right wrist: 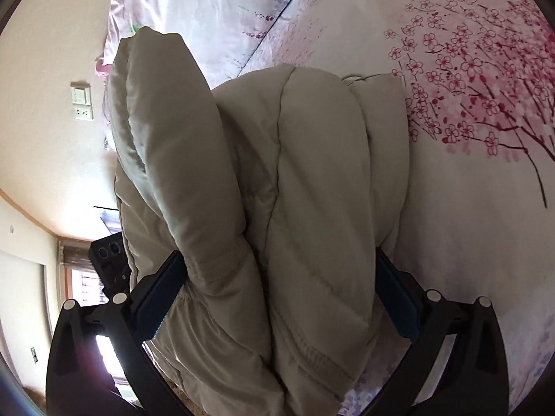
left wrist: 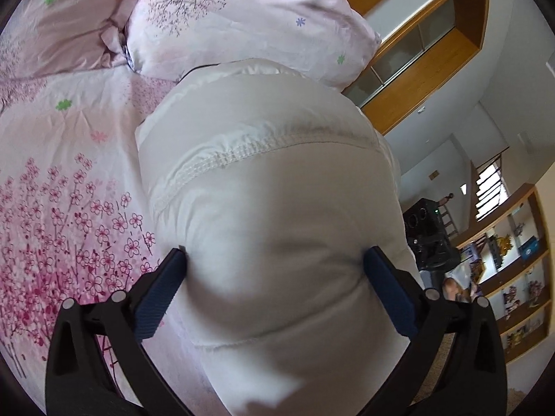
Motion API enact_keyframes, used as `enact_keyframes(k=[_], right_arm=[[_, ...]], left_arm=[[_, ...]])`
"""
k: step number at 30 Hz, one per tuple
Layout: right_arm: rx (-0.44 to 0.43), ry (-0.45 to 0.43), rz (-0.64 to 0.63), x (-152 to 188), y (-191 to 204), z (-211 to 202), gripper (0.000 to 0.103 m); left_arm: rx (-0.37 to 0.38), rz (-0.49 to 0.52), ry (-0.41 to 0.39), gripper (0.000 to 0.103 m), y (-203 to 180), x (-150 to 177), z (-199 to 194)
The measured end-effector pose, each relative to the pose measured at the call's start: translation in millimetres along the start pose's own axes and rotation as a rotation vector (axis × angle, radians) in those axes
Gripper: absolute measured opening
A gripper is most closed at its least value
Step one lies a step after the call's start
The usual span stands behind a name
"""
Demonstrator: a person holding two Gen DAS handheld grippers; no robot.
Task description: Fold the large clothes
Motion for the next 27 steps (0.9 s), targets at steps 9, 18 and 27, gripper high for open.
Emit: enact_keyframes(k=[9,18,27], right_arm=[[-0.014,-0.009,0.03,0,-6,-5,0.102],[-0.111,-0.022,0.026,16,-2,-6,0.102],[-0.112,0.072,-0.005,13,0,8,0.102]], left_arm=[[0.045,-0.033,0.002,0.101,9,0,-1],[0.076,-0.065,0.021,0.101,13,1,-4],[0.106,-0.08,0.022,0.101,18,4,-4]])
Point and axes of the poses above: each gripper's, at about its wrist camera, not at the fingertips, and z roughly the way its jaws point, y to its left, x to its underside, the point moved 5 cm from there along z, roughly the way its jaws point, and after that the axes turned 11 degrees about -z, right-handed, at the moved point
